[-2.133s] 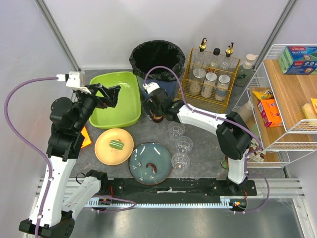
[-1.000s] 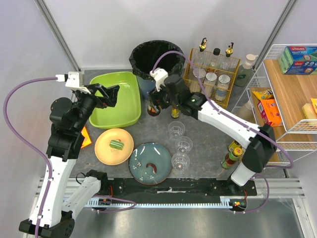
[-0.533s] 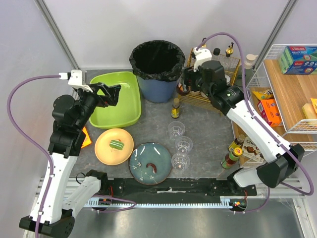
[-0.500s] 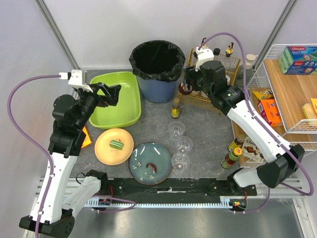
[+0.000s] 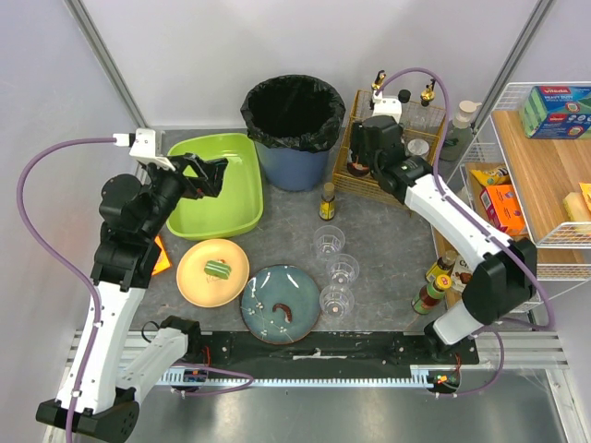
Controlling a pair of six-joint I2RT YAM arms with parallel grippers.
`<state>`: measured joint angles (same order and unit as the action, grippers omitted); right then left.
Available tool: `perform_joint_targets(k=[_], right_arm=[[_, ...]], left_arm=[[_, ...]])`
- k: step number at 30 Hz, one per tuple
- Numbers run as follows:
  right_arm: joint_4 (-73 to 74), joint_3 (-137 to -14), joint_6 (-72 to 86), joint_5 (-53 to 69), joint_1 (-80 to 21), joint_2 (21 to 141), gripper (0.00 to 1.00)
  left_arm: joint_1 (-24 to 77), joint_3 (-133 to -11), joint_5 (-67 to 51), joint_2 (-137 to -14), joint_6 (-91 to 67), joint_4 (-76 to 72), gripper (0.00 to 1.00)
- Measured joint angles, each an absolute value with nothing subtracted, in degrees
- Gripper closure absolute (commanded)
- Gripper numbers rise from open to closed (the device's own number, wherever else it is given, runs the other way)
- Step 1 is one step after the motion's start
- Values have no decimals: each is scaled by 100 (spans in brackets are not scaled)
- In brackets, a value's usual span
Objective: Clear the kitchen counter
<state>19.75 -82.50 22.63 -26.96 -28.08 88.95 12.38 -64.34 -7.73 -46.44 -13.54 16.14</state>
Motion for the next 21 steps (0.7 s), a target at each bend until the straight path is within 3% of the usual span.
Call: perform_joint_targets(k=[21], right_arm=[[1026, -8187, 2799, -3201, -2738, 9793, 81]], left_arm=[[1238, -6497, -742, -4639, -1332, 1621, 2]])
